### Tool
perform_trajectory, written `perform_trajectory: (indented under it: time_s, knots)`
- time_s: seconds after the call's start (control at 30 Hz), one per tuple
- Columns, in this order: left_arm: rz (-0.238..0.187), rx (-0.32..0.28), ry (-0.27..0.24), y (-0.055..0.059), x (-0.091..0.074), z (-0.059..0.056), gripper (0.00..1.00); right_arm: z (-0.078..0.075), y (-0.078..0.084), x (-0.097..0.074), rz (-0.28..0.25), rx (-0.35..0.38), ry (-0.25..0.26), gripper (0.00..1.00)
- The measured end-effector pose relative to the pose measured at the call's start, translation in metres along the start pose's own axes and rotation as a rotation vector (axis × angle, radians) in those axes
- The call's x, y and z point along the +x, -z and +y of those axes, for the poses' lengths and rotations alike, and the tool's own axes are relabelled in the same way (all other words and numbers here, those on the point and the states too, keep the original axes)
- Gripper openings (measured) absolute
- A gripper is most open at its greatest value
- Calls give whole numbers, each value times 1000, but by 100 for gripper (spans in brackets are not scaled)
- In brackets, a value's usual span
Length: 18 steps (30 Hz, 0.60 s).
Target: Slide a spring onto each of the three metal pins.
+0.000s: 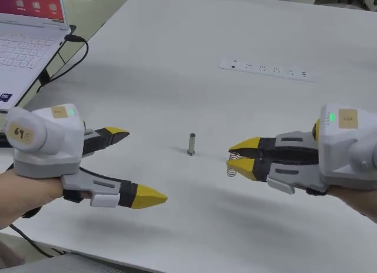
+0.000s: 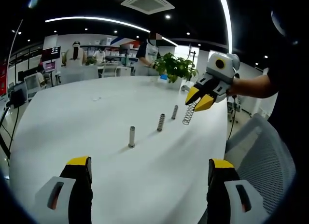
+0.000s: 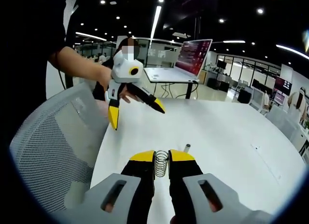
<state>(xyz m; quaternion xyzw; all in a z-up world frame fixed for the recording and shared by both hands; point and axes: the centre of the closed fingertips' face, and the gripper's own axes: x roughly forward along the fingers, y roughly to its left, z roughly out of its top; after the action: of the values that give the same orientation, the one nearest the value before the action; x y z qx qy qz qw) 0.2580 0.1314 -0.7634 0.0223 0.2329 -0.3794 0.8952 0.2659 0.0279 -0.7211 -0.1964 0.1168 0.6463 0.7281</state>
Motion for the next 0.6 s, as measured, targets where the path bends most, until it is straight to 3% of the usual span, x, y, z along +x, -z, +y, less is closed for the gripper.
perform_trajectory:
  time_s: [0.6]
  knots:
    - [1, -11, -9, 3, -4, 2, 98, -29, -17, 33, -2, -52, -2, 8]
